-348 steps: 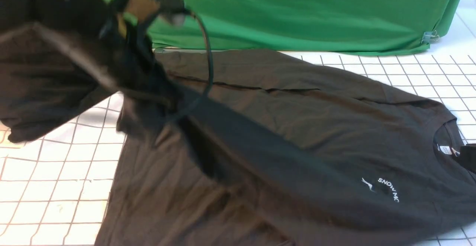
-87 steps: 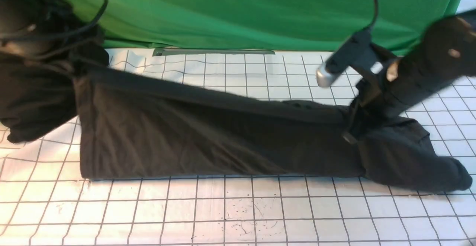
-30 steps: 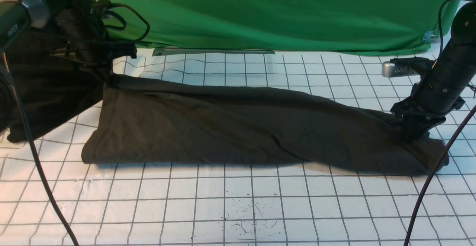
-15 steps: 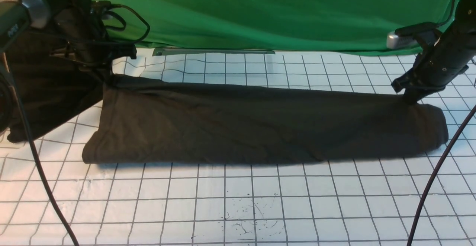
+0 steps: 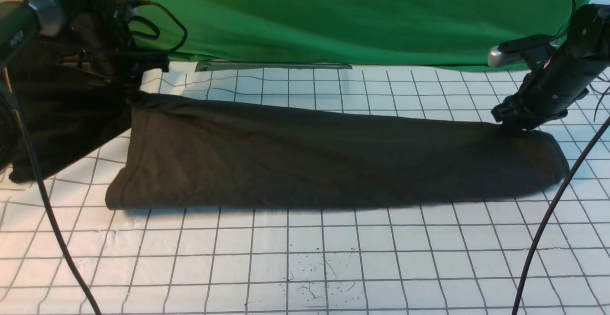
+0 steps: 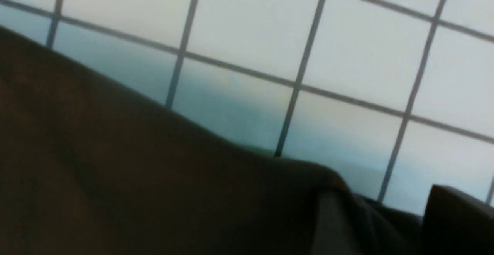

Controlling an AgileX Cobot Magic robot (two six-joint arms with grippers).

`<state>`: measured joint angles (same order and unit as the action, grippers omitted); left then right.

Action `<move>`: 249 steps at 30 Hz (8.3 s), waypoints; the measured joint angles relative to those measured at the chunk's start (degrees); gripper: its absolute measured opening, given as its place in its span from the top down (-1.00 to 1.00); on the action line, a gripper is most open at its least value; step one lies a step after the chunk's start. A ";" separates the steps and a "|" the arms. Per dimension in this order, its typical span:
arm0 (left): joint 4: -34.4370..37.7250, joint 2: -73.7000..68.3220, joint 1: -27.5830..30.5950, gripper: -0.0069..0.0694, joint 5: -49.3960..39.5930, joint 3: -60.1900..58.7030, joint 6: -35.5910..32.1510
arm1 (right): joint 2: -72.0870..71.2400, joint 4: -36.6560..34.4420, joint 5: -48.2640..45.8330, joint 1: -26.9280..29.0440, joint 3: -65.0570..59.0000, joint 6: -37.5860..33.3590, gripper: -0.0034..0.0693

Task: Fold a long-sleeved shirt over a white checkered tablecloth.

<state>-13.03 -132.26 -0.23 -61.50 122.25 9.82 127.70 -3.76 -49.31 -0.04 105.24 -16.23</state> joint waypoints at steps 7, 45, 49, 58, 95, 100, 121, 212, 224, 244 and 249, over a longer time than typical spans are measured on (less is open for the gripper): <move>-4.11 0.00 0.38 -0.31 -5.51 4.71 1.91 | -2.77 0.10 -2.99 0.00 4.46 1.94 0.04; 24.30 7.44 -2.50 0.82 -7.15 -4.87 -11.27 | -14.84 2.41 -20.11 -0.88 -1.13 9.48 0.35; 24.00 15.83 -6.03 0.82 -5.93 -16.19 -12.35 | -14.39 2.24 -20.21 3.63 -4.27 10.96 0.03; 18.19 21.57 -9.59 0.82 9.76 -44.00 -7.45 | -8.27 1.30 -17.87 7.12 -7.37 10.21 -0.56; 18.38 24.11 -9.46 0.82 13.33 -51.25 -2.80 | -4.47 3.76 -19.96 7.59 -7.55 11.78 -0.41; 18.45 27.21 -9.46 0.82 12.64 -51.35 -3.35 | -9.44 3.35 -18.11 7.25 -7.48 12.07 -0.93; 17.88 45.24 -9.46 0.82 10.39 -51.35 -4.25 | -0.55 -3.45 -14.37 5.77 -6.11 10.27 0.44; 30.22 19.04 -16.50 0.82 19.42 -44.90 -10.59 | -4.74 -6.08 -18.73 -23.89 -8.90 10.76 0.92; 23.25 27.41 -13.31 0.82 20.65 -41.90 -3.48 | -9.39 -4.30 -17.24 -21.63 -13.87 12.16 0.92; 31.23 17.76 -7.89 -0.25 9.79 -33.91 -14.48 | -12.96 -5.73 -14.34 -21.62 -14.11 12.16 0.91; 31.35 16.83 -7.89 -0.16 10.16 -33.91 -14.84 | -12.96 -6.08 -14.34 -21.62 -14.11 12.16 0.91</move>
<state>18.32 -115.42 -8.11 -51.34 88.34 -5.02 114.74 -9.85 -63.65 -21.66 91.12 -4.08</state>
